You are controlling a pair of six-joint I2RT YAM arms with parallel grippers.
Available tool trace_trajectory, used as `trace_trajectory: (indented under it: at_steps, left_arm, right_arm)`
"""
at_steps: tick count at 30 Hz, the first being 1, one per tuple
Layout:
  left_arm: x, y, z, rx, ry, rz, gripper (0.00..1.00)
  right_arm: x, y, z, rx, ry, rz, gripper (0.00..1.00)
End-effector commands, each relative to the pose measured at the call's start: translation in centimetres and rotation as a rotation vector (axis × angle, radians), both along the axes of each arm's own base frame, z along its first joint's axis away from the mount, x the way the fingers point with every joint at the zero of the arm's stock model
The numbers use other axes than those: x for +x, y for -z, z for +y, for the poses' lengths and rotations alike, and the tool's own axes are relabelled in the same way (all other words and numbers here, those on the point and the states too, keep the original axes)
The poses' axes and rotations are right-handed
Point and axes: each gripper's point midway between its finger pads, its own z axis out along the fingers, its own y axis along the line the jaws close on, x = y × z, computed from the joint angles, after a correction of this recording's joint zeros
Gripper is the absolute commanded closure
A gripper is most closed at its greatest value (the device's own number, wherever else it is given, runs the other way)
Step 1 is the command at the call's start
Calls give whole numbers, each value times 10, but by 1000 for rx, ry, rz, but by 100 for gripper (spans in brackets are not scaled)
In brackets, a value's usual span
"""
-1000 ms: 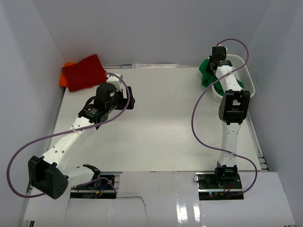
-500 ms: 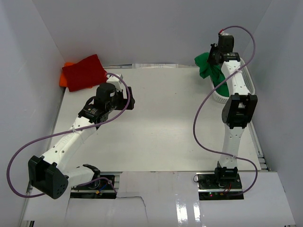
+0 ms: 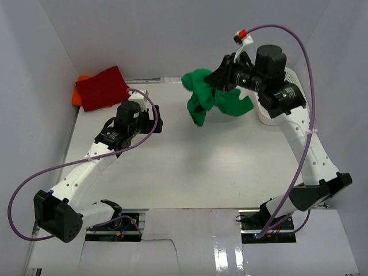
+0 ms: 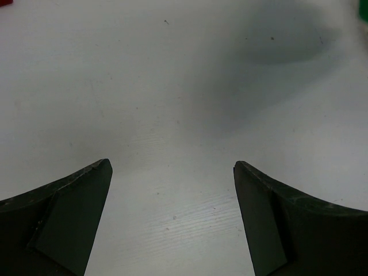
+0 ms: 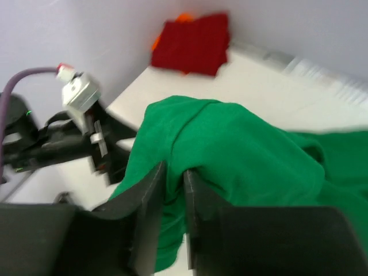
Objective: Fold and stack the t-shirts
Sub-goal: Move the tshirt to the center of the board
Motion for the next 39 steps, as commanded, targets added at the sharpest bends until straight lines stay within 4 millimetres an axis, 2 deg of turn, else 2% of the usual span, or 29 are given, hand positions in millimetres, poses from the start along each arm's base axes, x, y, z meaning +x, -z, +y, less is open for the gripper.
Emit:
trace_trajectory:
  at_steps: [1,2,3,4,5,6,7,8,12,14,15,17,19,22,23,24,25,26,28,32,34,39]
  left_arm:
    - [-2,-14,12,1,-49,-44,2]
    - [-1,-16,14,1,-64,-49,2]
    - [0,-18,20,9,-96,-55,2]
    - [0,-17,24,16,-117,-49,2]
    - [1,-21,25,9,-135,-53,2]
    - [1,-22,28,15,-151,-55,2]
    - [1,-23,30,16,-159,-55,2]
    - [1,-26,30,10,-163,-58,2]
    - [0,-33,24,-4,-135,-44,2]
    - [-2,-21,18,2,-111,20,2]
    - [-6,-16,18,0,-116,58,2]
    - [-9,-2,11,-4,-90,118,2]
    - [-13,12,6,-22,-85,171,2]
    - [-11,35,-5,-58,-78,274,2]
    - [-7,52,-7,-59,-85,332,2]
    - [-3,60,-6,-73,-98,363,2]
    - [7,64,4,-103,-144,386,2]
    - [8,74,-3,-143,-114,437,3]
    - [22,73,6,-174,-152,427,3]
    - [39,64,9,-189,-168,401,3]
    - [41,66,10,-178,-171,415,3]
    - [44,60,15,-153,-175,389,3]
  right_arm:
    - [-23,71,27,12,-124,207,72]
    - [-29,98,27,-5,-112,280,42]
    - [-30,112,27,-26,-98,310,6]
    - [-30,129,26,-60,-94,332,2]
    - [-35,153,26,-98,-89,383,2]
    - [-41,166,26,-128,-85,406,2]
    - [-47,170,25,-142,-84,394,2]
    - [-51,191,25,-193,-43,413,2]
    - [-74,241,20,-402,11,472,5]
    - [-92,266,25,-477,-13,502,4]
    - [-97,287,18,-526,17,526,2]
    - [-105,304,21,-538,27,547,0]
    - [-106,325,13,-557,69,557,12]
    - [-105,347,6,-586,110,571,21]
    - [-102,351,2,-599,137,568,25]
    - [-100,356,3,-604,141,567,26]
    - [-99,364,3,-618,138,574,27]
    - [-95,365,6,-614,144,563,27]
    - [-86,371,8,-625,160,547,28]
    - [-68,378,11,-646,193,532,42]
    - [-63,390,14,-661,182,556,46]
    - [-50,396,16,-661,223,551,40]
